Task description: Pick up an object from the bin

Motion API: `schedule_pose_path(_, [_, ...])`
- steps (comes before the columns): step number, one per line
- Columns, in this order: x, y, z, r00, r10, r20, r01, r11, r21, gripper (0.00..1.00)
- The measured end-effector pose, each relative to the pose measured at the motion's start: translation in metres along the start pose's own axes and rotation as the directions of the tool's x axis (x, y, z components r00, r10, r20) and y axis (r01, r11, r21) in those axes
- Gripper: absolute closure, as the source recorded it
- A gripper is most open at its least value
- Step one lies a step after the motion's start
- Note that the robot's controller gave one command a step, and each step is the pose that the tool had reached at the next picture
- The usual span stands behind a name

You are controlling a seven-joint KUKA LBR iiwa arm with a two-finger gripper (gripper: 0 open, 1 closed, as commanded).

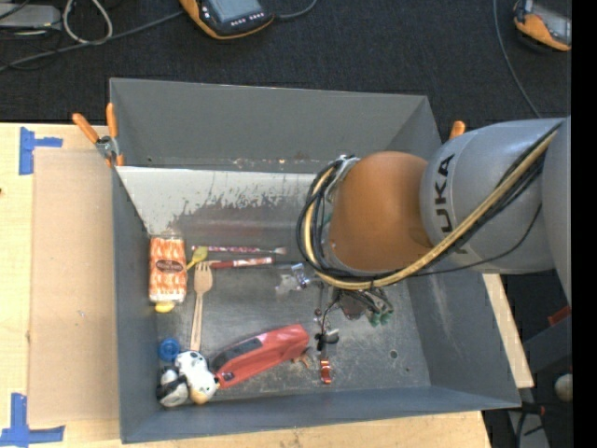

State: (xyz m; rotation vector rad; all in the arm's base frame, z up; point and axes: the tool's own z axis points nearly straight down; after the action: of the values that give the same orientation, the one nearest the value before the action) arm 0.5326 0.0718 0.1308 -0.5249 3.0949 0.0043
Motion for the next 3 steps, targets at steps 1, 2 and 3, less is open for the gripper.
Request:
schedule_pose_path(1, [0.0,0.0,0.0,1.0,-0.001,0.0,0.001,1.0,0.0,0.0])
schedule_pose_path(2, [-0.011,0.029,0.035,1.0,-0.01,0.001,0.01,1.0,0.0,0.0])
schedule_pose_path(3, [0.013,0.039,0.046,0.987,0.16,0.001,-0.16,0.987,0.0,0.0])
